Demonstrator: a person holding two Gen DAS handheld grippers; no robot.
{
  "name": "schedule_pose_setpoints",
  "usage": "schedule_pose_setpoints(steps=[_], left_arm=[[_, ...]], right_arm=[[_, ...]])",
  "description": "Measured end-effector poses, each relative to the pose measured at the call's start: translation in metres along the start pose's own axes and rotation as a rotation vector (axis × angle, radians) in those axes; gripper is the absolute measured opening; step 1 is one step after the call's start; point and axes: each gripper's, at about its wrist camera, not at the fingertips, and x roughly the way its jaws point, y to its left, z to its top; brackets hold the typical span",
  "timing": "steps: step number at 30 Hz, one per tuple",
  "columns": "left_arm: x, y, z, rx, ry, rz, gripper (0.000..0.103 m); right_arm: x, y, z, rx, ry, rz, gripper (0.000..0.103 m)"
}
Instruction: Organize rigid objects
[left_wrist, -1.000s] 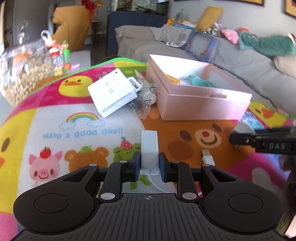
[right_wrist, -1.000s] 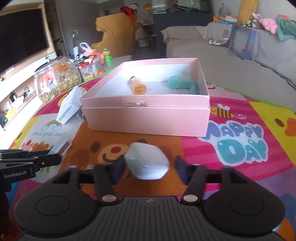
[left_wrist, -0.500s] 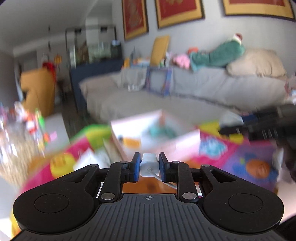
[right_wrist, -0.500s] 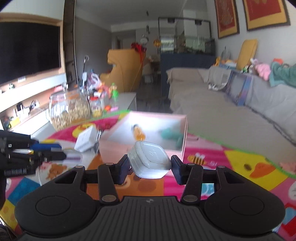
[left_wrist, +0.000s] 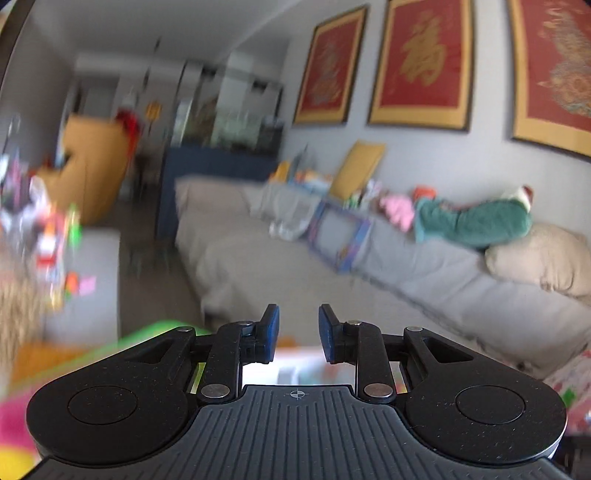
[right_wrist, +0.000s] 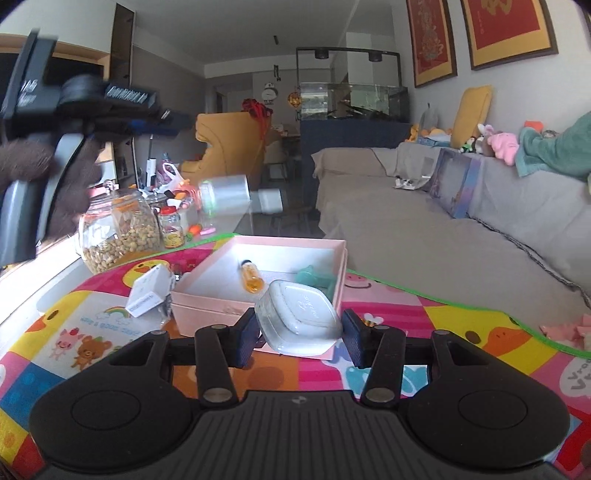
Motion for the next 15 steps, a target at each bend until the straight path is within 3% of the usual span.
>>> schedule_pose_setpoints(steps=[5, 11, 15], left_arm=[[-0.020, 0.037, -0.053, -0.038, 0.123, 0.091, 0.027], [-0.036, 0.084, -0.108, -0.120, 0.249, 0.185, 0.028], [-0.039, 0.107, -0.125, -0.127, 0.279, 0.303, 0.028]], right_arm=[[0.021, 0.003, 0.025, 0.031, -0.026, 0.014, 0.048], [0.077, 0.016, 0.087, 0.077, 0.006, 0.089, 0.049], [0.109, 0.028, 0.102, 0.081, 0.060, 0.089, 0.061]])
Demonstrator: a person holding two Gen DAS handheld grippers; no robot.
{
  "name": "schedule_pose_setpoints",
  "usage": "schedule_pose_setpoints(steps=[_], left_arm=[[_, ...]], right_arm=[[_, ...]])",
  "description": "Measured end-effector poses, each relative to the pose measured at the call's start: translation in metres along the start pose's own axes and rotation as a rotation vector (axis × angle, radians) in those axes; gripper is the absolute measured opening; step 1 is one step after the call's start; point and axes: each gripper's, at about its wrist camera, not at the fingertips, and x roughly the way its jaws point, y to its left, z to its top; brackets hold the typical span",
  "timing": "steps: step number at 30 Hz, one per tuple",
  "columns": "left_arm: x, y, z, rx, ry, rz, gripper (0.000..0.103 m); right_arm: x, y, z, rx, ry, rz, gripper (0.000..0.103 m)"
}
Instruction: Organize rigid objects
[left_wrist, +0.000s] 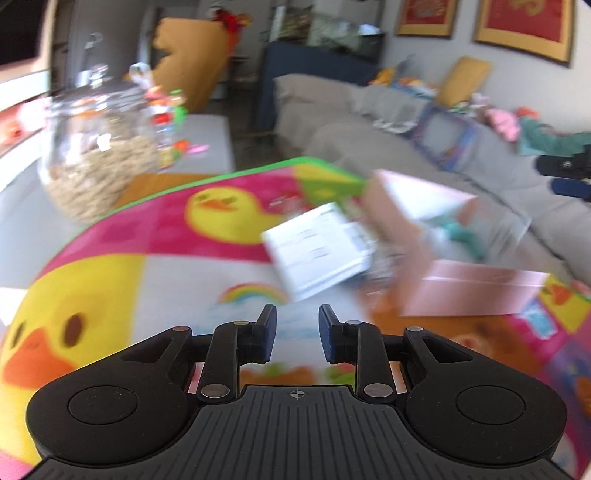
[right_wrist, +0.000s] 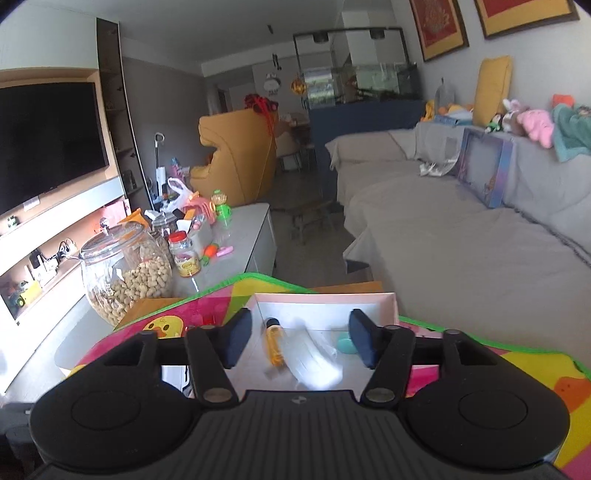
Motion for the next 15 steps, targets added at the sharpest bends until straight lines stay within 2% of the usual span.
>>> schedule_pose_setpoints(steps=[2, 7, 11, 15], left_arm=[[0.001, 0.013, -0.001, -0.031, -0.005, 0.005, 0.028], [0.008, 0.024, -0.001, -0.068, -0.010, -0.010, 0.028], [0.007, 0.023, -0.007, -0.064, -0.002, -0.043, 0.028], [0.001, 0.029, -0.014, -0.076, 0.008, -0.060, 0.028]], right_arm=[[0.006, 0.009, -0.008, -0.030, 0.019, 0.007, 0.061], [0.014, 0.040, -0.032, -0.117, 0.094, 0.095, 0.061], [0.036, 0.076, -0.025, -0.166, 0.156, 0.182, 0.062], [0.079, 0.120, -0.015, -0.233, 0.244, 0.252, 0.068]])
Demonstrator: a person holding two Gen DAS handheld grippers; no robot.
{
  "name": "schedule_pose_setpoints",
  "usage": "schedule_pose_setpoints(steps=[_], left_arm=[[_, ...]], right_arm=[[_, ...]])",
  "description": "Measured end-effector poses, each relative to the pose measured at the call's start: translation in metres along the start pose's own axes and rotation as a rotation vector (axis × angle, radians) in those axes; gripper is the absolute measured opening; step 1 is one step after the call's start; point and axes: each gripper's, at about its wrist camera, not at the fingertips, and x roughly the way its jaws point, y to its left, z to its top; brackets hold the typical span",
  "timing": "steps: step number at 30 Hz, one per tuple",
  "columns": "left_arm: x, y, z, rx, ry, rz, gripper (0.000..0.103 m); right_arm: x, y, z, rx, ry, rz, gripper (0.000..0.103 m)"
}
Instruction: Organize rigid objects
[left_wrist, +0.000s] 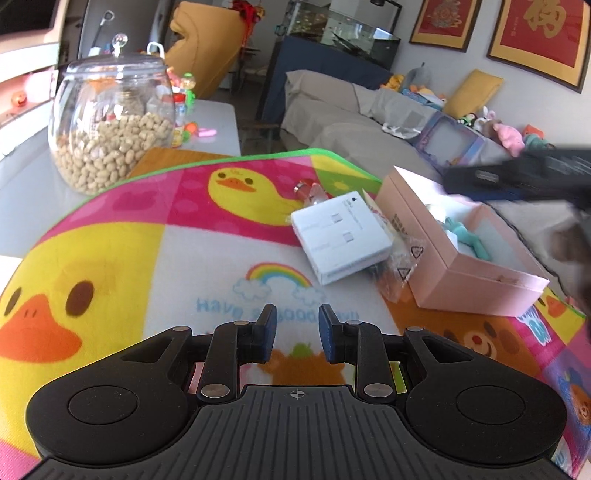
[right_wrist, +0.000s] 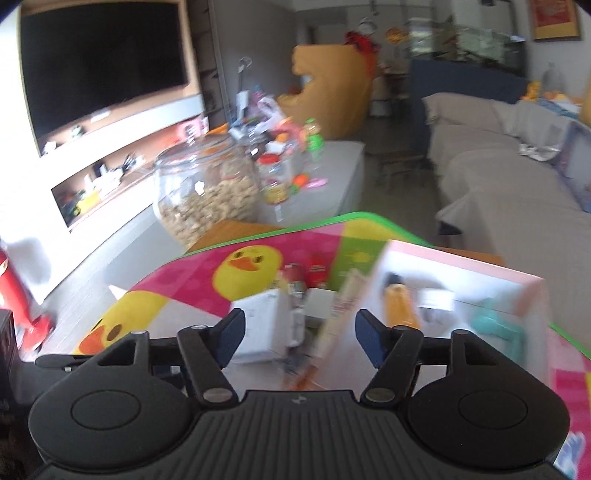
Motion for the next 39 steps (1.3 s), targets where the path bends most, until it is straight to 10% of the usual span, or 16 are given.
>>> schedule_pose_setpoints(steps=[15, 20, 24, 30, 39], left_arm=[[-0.018, 0.025, -0.004, -0.071, -0.038, -0.074, 0.028], [-0.009, 0.016, -0.009, -0.057, -0.007, -0.123, 0.028], [-0.008, 0.006, -0.009, -0.041, -0.005, -0.138, 0.028], [-0.016, -0.003, -0.011, -0.011, -0.012, -0.159, 0.027], [-0.010, -0.010, -0.019, -0.005, 0.036, -0.205, 0.027]], right_arm=[[0.148, -0.005, 0.057, 0.103, 0.312, -0.086, 0.040], [0.128, 0.011, 0.049, 0.121, 0.354, 0.212, 0.035], [0.124, 0.026, 0.065, -0.034, 0.246, 0.015, 0.035], [0.167, 0.014, 0.056, -0.072, 0.319, -0.132, 0.028], [0.151, 0.020, 0.034, -0.020, 0.371, 0.005, 0.020]])
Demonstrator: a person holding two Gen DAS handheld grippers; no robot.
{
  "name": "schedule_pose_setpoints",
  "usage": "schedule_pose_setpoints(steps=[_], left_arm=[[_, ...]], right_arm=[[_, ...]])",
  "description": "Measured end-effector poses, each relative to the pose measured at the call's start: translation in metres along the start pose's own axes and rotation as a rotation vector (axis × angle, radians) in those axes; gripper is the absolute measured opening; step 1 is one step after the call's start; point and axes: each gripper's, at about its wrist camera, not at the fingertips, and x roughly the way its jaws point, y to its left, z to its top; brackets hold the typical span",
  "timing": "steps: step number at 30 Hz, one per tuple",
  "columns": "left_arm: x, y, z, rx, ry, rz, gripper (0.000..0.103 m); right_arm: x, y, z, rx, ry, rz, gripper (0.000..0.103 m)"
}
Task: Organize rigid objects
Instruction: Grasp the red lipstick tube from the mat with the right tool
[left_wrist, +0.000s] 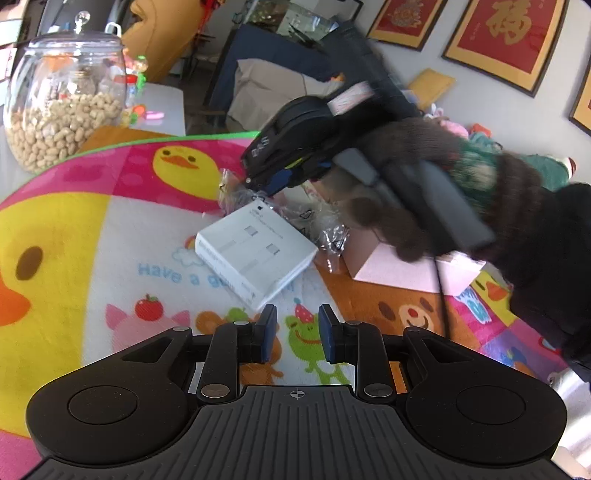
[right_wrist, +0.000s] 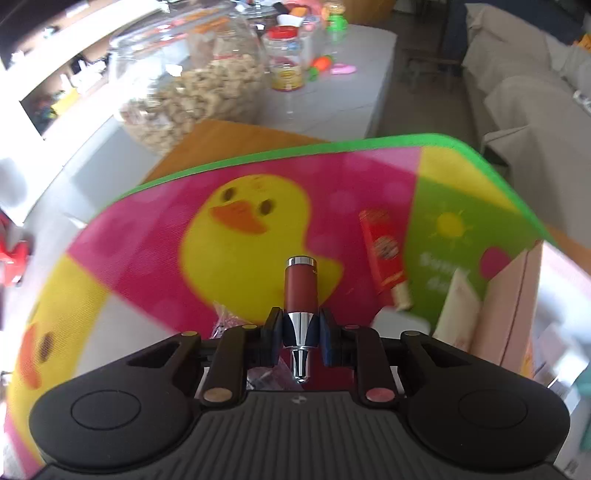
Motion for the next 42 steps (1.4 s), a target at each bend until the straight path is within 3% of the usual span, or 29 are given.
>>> schedule_pose_setpoints(steps=[3, 6, 8, 11, 14, 18, 20, 23, 27, 30, 32, 33, 35, 39, 42], left_arm=[[0.004, 0.006, 0.004, -0.033, 0.006, 0.018, 0.027], [0.008, 0.016, 0.012, -0.054, -0.013, 0.134, 0.031], [0.008, 0.024, 0.017, -0.084, -0.019, 0.175, 0.029], [0.003, 0.024, 0.022, -0.083, -0.044, 0.194, 0.029], [-0.003, 0.015, 0.027, -0.054, -0.061, 0.181, 0.029], [-0.007, -0.014, 0.035, 0.047, -0.114, 0.148, 0.029], [-0.001, -0.026, 0.042, 0.078, -0.103, 0.126, 0.029], [0.017, -0.038, 0.052, 0.095, -0.074, 0.114, 0.029], [0.051, -0.042, 0.052, 0.092, 0.010, 0.081, 0.029], [0.067, -0.040, 0.050, 0.150, 0.063, 0.155, 0.024], [0.072, -0.034, 0.050, 0.164, 0.078, 0.261, 0.024], [0.072, -0.029, 0.051, 0.157, 0.075, 0.309, 0.024], [0.070, -0.019, 0.058, 0.098, 0.070, 0.333, 0.025], [0.073, -0.007, 0.077, -0.081, 0.084, 0.246, 0.025], [0.092, 0.001, 0.095, -0.195, 0.086, 0.254, 0.025]], right_arm=[[-0.029, 0.001, -0.022, 0.003, -0.051, 0.040, 0.020], [-0.064, -0.009, -0.045, 0.053, -0.114, 0.119, 0.020], [-0.090, -0.014, -0.066, 0.069, -0.167, 0.125, 0.020], [-0.123, -0.024, -0.107, 0.084, -0.241, 0.097, 0.020], [-0.141, -0.039, -0.142, 0.105, -0.259, 0.059, 0.020], [-0.146, -0.049, -0.183, 0.057, -0.289, -0.119, 0.020], [-0.144, -0.049, -0.199, 0.024, -0.308, -0.173, 0.022], [-0.141, -0.059, -0.216, 0.063, -0.325, -0.176, 0.041], [-0.140, -0.071, -0.231, 0.125, -0.357, -0.169, 0.043], [-0.139, -0.077, -0.239, 0.142, -0.377, -0.191, 0.047], [-0.139, -0.082, -0.245, 0.154, -0.386, -0.203, 0.049], [-0.139, -0.085, -0.248, 0.164, -0.388, -0.205, 0.050], [-0.138, -0.089, -0.252, 0.189, -0.390, -0.200, 0.051], [-0.130, -0.097, -0.260, 0.238, -0.386, -0.162, 0.052], [-0.123, -0.100, -0.263, 0.265, -0.380, -0.147, 0.053]])
